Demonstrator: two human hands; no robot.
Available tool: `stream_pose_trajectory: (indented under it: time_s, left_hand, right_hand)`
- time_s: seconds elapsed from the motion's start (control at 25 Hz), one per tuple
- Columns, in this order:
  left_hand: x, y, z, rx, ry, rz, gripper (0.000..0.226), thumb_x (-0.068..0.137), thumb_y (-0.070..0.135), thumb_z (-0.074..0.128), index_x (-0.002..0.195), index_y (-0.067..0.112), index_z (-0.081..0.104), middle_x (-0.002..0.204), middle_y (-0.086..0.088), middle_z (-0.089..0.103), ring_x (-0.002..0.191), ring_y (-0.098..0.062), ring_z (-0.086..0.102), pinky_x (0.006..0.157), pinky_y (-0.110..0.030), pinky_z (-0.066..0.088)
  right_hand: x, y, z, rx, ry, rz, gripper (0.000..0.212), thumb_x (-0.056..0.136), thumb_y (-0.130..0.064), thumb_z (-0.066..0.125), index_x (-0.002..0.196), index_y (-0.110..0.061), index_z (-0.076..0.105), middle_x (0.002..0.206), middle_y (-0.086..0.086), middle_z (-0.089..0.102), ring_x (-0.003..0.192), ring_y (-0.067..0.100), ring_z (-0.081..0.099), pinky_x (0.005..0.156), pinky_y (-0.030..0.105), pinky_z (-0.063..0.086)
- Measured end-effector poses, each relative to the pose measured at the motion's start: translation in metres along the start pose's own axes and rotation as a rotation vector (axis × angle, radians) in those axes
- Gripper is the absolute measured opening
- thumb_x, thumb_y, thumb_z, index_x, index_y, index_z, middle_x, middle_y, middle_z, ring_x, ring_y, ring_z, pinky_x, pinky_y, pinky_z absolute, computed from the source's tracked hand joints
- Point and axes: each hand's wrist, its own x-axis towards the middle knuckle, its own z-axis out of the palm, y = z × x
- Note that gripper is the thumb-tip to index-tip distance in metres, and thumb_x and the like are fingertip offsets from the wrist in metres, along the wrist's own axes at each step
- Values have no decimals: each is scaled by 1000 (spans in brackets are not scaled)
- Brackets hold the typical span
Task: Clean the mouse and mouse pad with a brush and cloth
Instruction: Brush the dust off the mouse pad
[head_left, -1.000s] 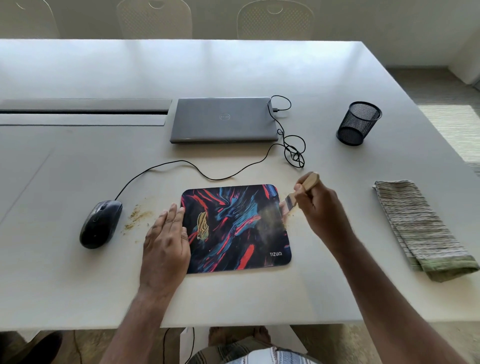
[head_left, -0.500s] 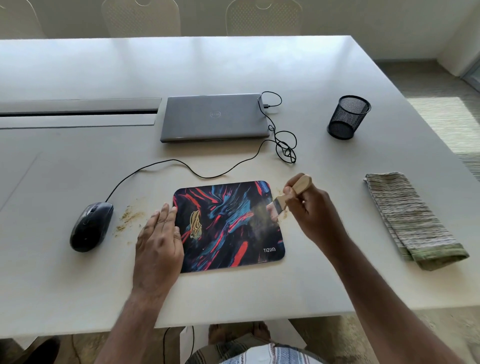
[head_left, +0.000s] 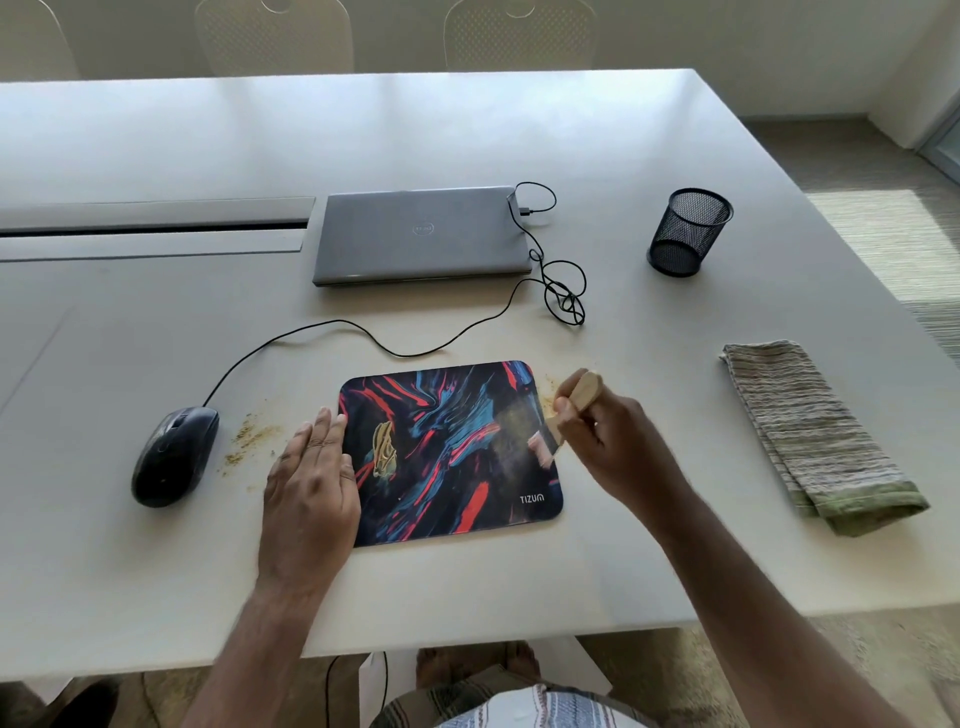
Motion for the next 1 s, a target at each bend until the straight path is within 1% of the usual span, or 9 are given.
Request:
stream_pose_trajectory:
  time_s: [0.12,0.2,0.32,0.44,0.52,0.68,0.84,0.92,1.0]
  left_hand:
    - [0,0,0,3,3,8,56,101,28,32,152,14,48,160,-5,44,150,-23,37,124,-39,24]
    - [0,0,-1,1,4,6,56,100,28,32,152,14,49,160,-5,44,149,-24,38,124,-40,24]
    - [0,1,-1,-5,-2,2,55,100,27,33,152,14,49,160,-5,44,149,-23,38,124,-40,24]
    - [1,1,-1,-13,-3,-4,56,100,27,34,152,15,48,160,-4,44,150,-23,37,124,-41,25]
    - [0,1,-1,-15,-8,-9,56,100,28,33,153,16,48,161,-3,43,150,-23,37,124,-41,25]
    - [0,1,-2,-9,-12,-3,56,100,28,32,153,15,47,161,-4,43,150,-23,36,124,-41,24]
    - [0,1,-2,-3,-8,-2,56,101,28,32,153,15,47,161,-4,43,150,-23,36,124,-40,24]
    - [0,1,-1,7,0,1,56,100,28,32,153,14,48,160,-5,44,150,-23,37,124,-41,25]
    - [0,1,-1,18,3,2,57,100,28,32,152,13,48,160,-5,44,149,-24,38,124,-41,26]
  right_hand:
    - [5,10,-7,-52,143,88,15,103,-28,48,95,-18,56,67,0,61,56,16,55,57,32,44]
    - [7,11,-12,36,175,98,16,105,-29,48,97,-18,57,68,1,63,59,18,61,59,33,48]
    - [5,2,-12,160,63,90,15,108,-28,53,103,-17,61,73,-1,68,61,14,65,60,27,52]
    - [6,0,-6,237,-51,26,10,108,-20,57,106,-19,68,94,-3,73,70,18,71,64,20,53]
    - [8,3,2,199,-73,-9,12,108,-21,57,106,-20,69,103,-7,73,76,15,72,69,24,56]
    - [16,0,1,91,-27,58,19,109,-20,55,94,-18,66,79,-17,67,68,9,64,66,23,49]
    - [25,-6,0,65,-45,-8,18,109,-22,54,102,-15,69,87,-11,69,75,9,67,68,23,54]
    - [28,-5,3,52,-75,52,21,109,-26,53,96,-17,66,76,-6,68,66,11,63,65,32,54]
    - [31,-2,0,69,-15,84,20,109,-27,54,96,-18,66,70,-6,66,63,10,63,62,28,52]
